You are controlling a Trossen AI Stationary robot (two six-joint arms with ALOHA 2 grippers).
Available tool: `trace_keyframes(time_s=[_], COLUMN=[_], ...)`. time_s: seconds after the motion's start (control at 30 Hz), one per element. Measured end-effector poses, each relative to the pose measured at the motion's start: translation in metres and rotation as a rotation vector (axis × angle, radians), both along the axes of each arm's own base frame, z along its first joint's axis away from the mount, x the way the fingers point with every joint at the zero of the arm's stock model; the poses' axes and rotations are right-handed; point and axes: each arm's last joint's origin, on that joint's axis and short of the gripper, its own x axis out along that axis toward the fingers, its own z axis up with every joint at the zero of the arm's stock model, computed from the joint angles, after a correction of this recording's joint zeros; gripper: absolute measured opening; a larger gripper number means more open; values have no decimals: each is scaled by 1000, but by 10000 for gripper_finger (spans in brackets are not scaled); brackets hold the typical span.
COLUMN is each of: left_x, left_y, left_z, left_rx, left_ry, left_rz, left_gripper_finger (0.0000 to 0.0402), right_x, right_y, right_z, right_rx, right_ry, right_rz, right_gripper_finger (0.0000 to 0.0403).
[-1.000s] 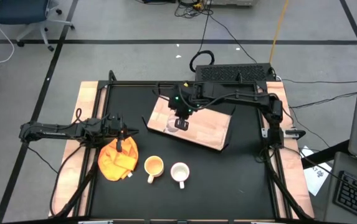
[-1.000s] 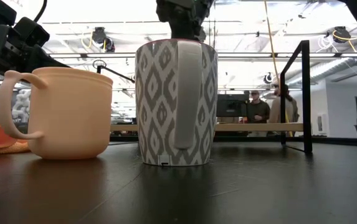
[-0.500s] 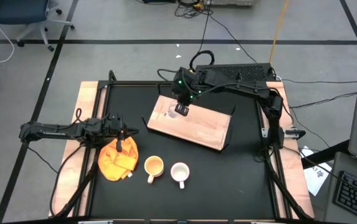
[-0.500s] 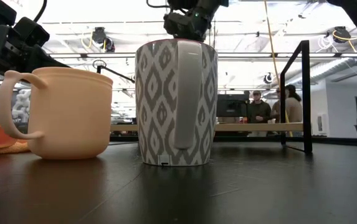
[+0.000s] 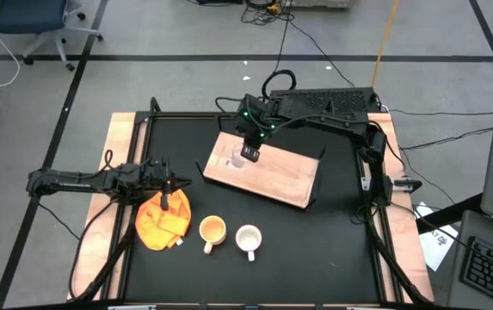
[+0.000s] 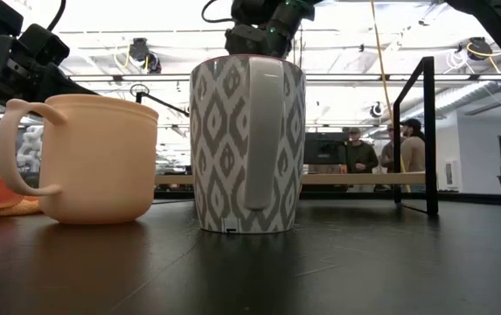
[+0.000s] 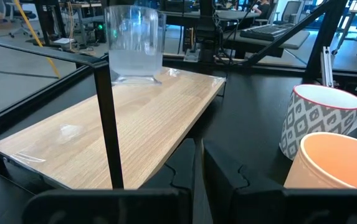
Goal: Stack small to large cups/mugs on shelf
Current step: Put the transparent mug on the shelf
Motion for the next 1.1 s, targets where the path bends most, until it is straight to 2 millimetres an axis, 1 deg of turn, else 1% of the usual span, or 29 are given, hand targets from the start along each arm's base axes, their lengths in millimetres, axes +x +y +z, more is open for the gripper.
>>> trace_keyframes(time_s=[0.1,0.27,0.57,0.7,1.1], left_x=[0,0,0,0,0], left_y=[0,0,-1,-1,-1], left_z=[0,0,-1,-1,-1], left_rx=[0,-3,-15,-15,-14], left_ry=[0,0,6,6,6], left_rz=[0,0,-28,-28,-29], left_gripper_finger=[31,31,31,31,31], right_x=[-2,-2,8,8,7], right_y=[1,0,5,3,2], right_z=[-2,-11,-22,-20,-23], right_rx=[9,1,-2,-9,-38], right_ry=[33,87,85,70,107], right_rz=[2,-17,4,1,-7], right_gripper_finger=[0,0,0,0,0])
